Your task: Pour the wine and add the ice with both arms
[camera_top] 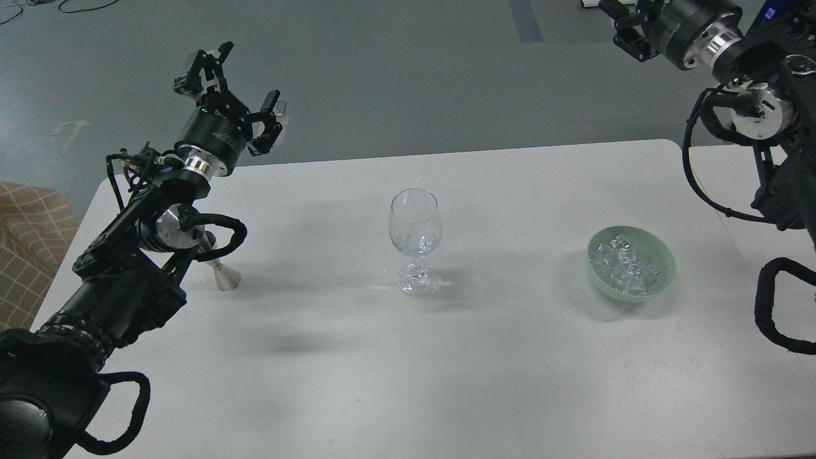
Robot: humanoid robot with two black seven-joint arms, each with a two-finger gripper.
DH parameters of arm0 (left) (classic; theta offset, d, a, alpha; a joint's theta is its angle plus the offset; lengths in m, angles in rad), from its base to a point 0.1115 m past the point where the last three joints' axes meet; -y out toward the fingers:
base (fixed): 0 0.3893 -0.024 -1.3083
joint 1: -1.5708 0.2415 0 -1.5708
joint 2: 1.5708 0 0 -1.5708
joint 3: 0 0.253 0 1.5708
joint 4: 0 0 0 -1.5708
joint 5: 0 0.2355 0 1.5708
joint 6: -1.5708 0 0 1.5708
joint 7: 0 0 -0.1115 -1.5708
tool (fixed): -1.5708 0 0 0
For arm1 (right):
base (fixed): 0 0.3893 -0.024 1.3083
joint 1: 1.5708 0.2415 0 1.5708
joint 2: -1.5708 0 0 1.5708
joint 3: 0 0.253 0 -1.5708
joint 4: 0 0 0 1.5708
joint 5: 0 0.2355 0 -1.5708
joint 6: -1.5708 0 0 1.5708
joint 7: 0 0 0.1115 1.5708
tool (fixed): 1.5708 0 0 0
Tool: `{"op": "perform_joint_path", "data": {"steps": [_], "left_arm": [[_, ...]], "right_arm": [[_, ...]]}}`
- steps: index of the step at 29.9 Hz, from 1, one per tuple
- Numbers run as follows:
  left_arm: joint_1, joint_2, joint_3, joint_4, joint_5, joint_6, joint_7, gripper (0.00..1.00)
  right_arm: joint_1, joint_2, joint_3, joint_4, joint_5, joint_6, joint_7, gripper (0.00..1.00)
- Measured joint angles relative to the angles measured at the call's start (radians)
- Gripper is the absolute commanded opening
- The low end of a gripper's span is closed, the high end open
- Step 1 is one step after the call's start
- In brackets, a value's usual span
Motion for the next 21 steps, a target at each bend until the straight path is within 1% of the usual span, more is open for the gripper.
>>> {"op": "perform_joint_path", "data": {"steps": [3, 7, 10, 14, 21], "left_arm": [[-0.005, -0.002, -0.003, 0.003, 0.000, -0.010, 0.000, 0.98], [-0.011, -0.013, -0.020, 0.006, -0.006, -0.019, 0.000, 0.98], [-0.019, -0.026, -0.044, 0.007, -0.029, -0.021, -0.001, 0.98], [-0.046, -0.046, -0.063, 0.034, -0.093, -0.022, -0.001, 0.98], [-0.077, -0.070, -0.066, 0.064, -0.139, -0.030, 0.005, 0.98]], "right_arm": [[0.000, 0.018, 0.000, -0.053, 0.123, -0.006, 0.029, 1.00], [-0.004, 0.047, 0.001, -0.116, 0.284, -0.007, 0.084, 1.00], [-0.011, 0.064, 0.003, -0.139, 0.376, -0.007, 0.109, 1.00], [-0.027, 0.078, 0.003, -0.147, 0.473, -0.007, 0.116, 1.00], [-0.063, 0.099, 0.003, -0.145, 0.496, -0.007, 0.117, 1.00]]}}
